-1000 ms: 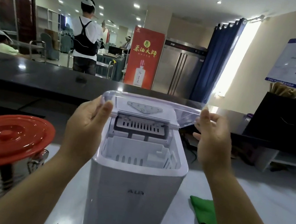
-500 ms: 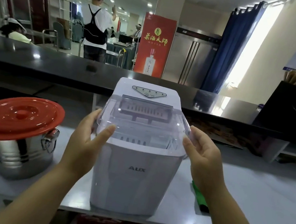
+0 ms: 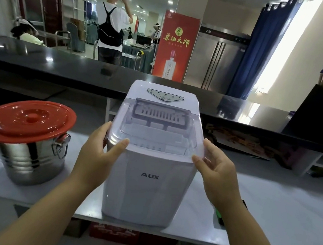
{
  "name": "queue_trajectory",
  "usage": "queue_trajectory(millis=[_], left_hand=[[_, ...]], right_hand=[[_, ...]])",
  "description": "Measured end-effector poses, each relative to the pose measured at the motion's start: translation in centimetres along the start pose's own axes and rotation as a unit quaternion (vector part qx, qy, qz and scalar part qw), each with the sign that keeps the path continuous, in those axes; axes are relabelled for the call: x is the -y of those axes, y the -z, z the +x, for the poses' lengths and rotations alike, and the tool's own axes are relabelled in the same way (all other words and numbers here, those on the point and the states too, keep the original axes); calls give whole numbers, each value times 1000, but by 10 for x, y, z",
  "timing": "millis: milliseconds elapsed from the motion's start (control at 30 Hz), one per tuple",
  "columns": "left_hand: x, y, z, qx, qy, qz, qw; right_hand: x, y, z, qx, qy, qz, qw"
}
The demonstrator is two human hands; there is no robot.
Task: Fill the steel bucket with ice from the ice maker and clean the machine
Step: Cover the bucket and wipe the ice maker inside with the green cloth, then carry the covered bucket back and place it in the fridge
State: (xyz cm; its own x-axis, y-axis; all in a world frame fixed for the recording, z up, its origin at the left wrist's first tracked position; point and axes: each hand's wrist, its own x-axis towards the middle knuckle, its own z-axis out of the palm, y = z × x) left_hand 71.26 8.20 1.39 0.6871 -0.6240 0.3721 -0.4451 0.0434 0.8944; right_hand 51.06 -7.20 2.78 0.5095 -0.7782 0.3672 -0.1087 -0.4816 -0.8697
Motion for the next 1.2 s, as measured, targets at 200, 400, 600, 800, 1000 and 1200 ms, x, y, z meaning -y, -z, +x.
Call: queue_trajectory(millis=[200, 400, 600, 800, 1000, 1200], left_hand=[[-4, 3, -6, -64, 13, 36, 997], [-11, 17, -27, -94, -9, 58, 994], [-13, 39, -50, -114, -11, 48, 992], [-7, 65, -65, -143, 9, 50, 988], [4, 101, -65, -175, 19, 61, 982], [25, 148, -46, -175, 17, 86, 981]], right_hand=[[9, 2, -1, -68, 27, -20, 997], [37, -1, -14, -73, 76, -2, 994], [66, -22, -30, 55, 125, 66, 988], [87, -63, -39, 147, 147, 81, 975], [95, -112, -41, 205, 137, 61, 967], [100, -163, -36, 232, 135, 25, 963]])
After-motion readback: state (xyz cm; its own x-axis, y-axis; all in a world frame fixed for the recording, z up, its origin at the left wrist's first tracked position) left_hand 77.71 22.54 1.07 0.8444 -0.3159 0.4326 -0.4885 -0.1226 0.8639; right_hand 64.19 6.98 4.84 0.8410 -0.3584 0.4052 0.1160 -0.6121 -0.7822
